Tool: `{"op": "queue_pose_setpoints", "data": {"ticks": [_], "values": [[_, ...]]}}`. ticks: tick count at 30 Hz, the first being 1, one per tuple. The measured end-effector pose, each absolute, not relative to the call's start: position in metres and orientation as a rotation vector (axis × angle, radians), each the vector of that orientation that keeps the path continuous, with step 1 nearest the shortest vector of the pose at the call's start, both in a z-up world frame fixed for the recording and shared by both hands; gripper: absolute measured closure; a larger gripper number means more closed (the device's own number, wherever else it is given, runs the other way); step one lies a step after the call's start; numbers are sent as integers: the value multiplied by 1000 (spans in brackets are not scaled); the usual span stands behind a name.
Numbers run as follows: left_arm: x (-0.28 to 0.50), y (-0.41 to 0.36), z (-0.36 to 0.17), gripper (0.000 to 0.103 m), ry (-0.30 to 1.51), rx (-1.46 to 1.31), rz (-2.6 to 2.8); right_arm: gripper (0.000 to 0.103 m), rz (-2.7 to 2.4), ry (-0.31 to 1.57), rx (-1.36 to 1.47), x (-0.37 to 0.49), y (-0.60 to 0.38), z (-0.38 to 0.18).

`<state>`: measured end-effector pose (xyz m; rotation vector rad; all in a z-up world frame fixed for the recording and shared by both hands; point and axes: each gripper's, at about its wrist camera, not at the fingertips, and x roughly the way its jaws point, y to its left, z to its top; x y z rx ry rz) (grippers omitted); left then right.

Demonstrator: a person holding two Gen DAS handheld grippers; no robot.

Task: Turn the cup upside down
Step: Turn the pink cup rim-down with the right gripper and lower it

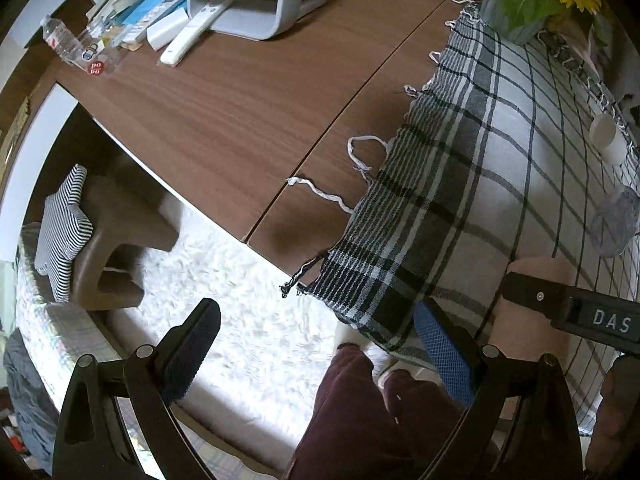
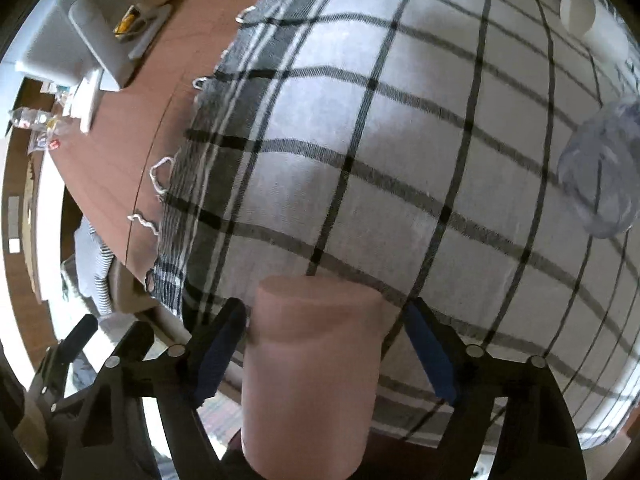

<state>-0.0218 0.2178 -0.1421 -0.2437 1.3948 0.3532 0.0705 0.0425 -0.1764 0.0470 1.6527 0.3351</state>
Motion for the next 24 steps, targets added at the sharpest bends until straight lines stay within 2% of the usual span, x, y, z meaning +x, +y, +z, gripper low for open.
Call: {"op": "queue_pose_setpoints", "data": {"ticks": [4,12,24], "values": [[-18,211,-139,4,1393,-225,325,38,373,1662,111,68,36,-179],[-4,178,-121,4,1351,-141,228,38,350,1578,185,55,-1,-146],[47,68,-97,4,1253,0,-36,40,36,1324,271,51,-120,-84]]}}
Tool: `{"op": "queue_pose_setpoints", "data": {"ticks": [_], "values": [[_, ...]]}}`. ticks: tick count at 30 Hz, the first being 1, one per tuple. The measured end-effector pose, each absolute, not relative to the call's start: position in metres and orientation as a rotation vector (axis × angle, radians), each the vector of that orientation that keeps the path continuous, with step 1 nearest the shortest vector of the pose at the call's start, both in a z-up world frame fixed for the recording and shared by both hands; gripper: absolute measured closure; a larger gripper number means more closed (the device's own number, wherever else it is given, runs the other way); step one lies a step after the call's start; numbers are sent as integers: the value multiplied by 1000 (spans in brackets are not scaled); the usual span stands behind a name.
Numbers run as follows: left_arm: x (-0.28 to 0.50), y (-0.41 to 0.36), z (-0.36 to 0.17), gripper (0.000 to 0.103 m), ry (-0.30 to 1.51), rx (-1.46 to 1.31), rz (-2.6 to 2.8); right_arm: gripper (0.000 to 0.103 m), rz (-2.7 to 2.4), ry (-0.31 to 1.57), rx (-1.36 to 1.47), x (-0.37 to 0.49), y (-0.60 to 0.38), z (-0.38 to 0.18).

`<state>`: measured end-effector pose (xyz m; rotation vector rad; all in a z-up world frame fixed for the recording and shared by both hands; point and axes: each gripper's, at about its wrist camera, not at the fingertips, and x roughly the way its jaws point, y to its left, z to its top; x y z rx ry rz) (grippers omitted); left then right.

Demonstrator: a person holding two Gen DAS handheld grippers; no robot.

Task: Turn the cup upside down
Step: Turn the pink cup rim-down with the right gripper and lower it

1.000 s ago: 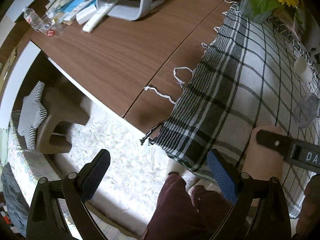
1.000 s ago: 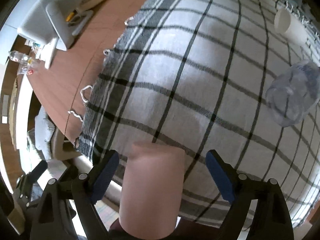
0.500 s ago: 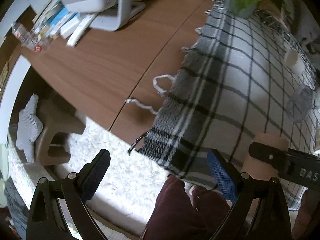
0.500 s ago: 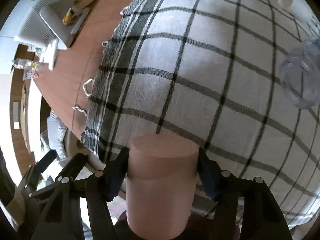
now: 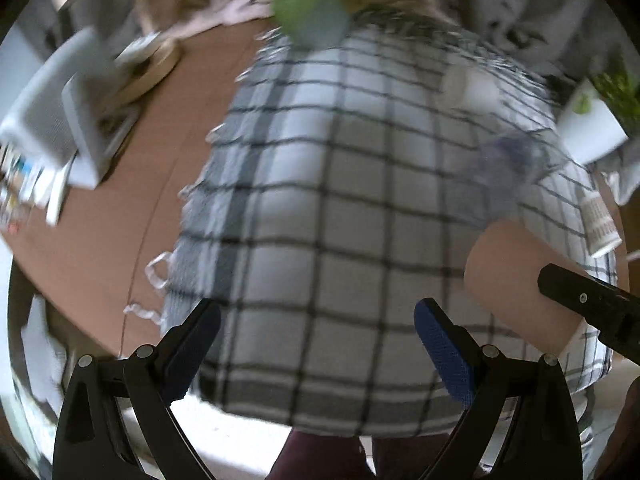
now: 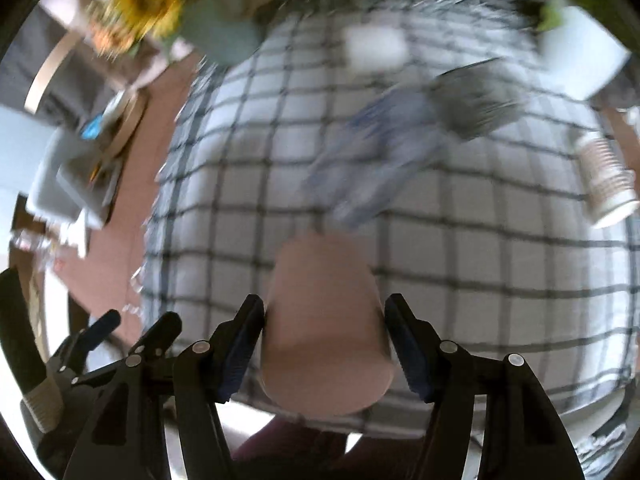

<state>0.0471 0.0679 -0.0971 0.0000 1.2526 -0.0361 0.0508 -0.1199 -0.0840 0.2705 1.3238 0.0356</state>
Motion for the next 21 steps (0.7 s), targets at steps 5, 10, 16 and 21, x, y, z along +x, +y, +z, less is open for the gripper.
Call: {"op": "queue_pose_setpoints", "data": {"ticks": [5,10,16,21], "values": [[55,41,-87,4,1210,29,-72,41,-36,1296,270,50,-148,-78],[56,31,-89,4,1224,5,-96,41,-27,1307,266,45,-159,-68],[53,18,-101,4,1239,9,-106,41,-52,1388,193,41,-164,-69],[54,28,-111,4,1273,-30,-87,41,-31,1477,120,49,-155,-87]]}}
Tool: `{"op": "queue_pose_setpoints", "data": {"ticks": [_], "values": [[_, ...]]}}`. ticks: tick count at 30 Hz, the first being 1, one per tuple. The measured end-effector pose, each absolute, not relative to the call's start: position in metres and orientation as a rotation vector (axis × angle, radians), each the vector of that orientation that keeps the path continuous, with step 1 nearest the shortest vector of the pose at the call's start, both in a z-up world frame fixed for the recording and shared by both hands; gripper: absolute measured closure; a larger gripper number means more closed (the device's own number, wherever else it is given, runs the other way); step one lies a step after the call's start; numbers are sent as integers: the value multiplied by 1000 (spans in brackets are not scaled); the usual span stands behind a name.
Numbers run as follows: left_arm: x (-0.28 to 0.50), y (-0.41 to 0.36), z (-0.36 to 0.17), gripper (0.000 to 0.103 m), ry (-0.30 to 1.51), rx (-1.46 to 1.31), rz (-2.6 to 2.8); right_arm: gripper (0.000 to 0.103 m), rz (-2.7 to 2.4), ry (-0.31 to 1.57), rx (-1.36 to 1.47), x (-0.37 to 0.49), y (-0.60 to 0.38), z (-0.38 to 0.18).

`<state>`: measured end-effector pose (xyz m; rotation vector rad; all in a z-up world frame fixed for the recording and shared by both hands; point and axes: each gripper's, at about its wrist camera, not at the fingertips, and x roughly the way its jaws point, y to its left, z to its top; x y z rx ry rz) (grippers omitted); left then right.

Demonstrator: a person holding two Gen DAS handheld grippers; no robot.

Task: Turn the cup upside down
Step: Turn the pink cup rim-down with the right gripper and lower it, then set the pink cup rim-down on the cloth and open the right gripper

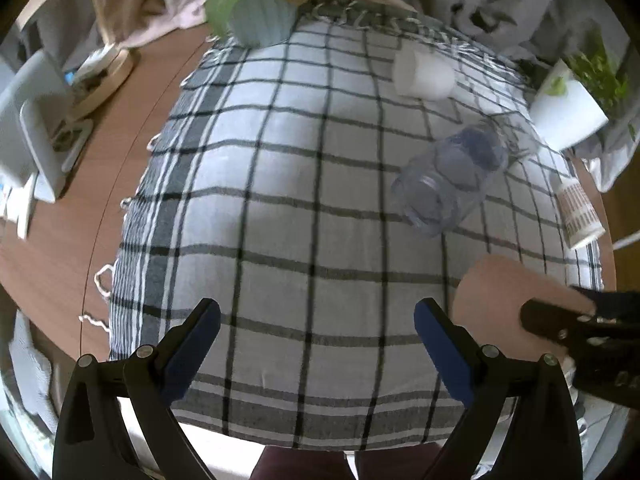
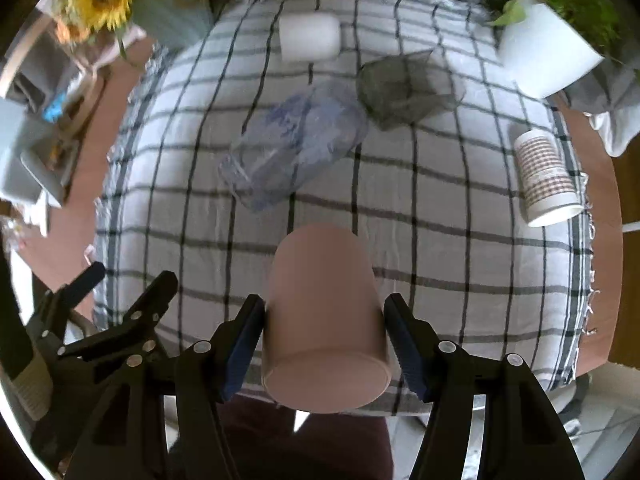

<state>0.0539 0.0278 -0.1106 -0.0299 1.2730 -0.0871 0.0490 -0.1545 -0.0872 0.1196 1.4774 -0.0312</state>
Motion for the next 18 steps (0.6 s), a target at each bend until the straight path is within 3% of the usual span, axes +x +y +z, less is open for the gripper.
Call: {"op": "queue_pose_setpoints", "data": {"ticks": [18], "values": [[56,64,-116,4,1280,-69,42,40,-35,1448,-18,78,-117,-108]]}}
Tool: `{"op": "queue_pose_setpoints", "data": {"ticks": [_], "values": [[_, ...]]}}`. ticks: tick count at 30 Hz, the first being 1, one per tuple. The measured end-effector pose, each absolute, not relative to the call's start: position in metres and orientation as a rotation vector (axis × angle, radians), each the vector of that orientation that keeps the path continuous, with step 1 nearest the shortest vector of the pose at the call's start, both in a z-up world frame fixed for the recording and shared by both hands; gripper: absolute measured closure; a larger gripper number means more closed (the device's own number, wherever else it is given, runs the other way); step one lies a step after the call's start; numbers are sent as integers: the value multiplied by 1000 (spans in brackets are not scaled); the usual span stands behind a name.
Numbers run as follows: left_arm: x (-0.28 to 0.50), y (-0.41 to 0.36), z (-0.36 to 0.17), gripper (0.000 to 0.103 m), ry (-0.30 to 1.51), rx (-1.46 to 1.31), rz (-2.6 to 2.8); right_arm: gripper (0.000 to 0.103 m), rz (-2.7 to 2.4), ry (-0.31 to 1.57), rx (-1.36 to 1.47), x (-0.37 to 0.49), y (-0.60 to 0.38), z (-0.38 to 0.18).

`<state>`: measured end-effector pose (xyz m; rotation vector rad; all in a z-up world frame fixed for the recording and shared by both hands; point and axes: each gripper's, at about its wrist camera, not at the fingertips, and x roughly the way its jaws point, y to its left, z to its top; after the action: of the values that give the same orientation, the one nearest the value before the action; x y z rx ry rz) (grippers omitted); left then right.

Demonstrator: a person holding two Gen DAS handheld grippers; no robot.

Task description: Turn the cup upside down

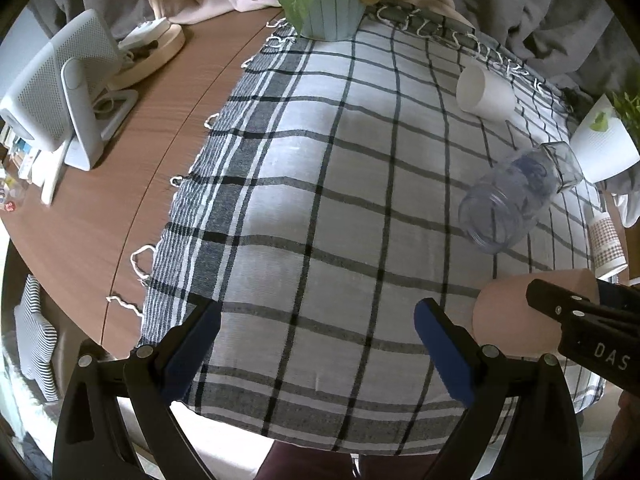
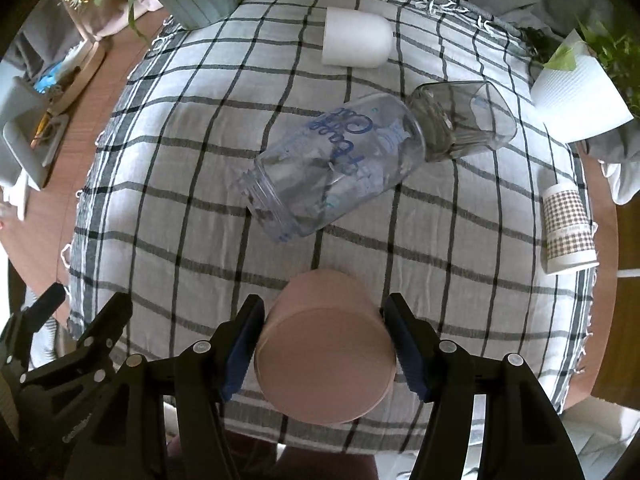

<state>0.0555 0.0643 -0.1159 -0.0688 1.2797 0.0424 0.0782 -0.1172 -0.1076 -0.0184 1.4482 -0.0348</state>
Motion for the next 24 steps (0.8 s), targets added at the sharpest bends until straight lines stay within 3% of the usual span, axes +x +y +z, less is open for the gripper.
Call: {"op": "queue_pose_setpoints", "data": {"ticks": [2,4,16,24], "values": [[56,64,-114,4,1284,-62,38,38,-35,1438,-8,78,-118,-107],[54,62,-110,4,1274,-49,36,25,-44,1423,3,76,-119,-104],[27,35,-54,4,1114,73,1,11,-156,1090,125,4,-148,-18],[2,15,-24,1,1015,121,-40,10,-188,1006,186,-39,-163,0]]}}
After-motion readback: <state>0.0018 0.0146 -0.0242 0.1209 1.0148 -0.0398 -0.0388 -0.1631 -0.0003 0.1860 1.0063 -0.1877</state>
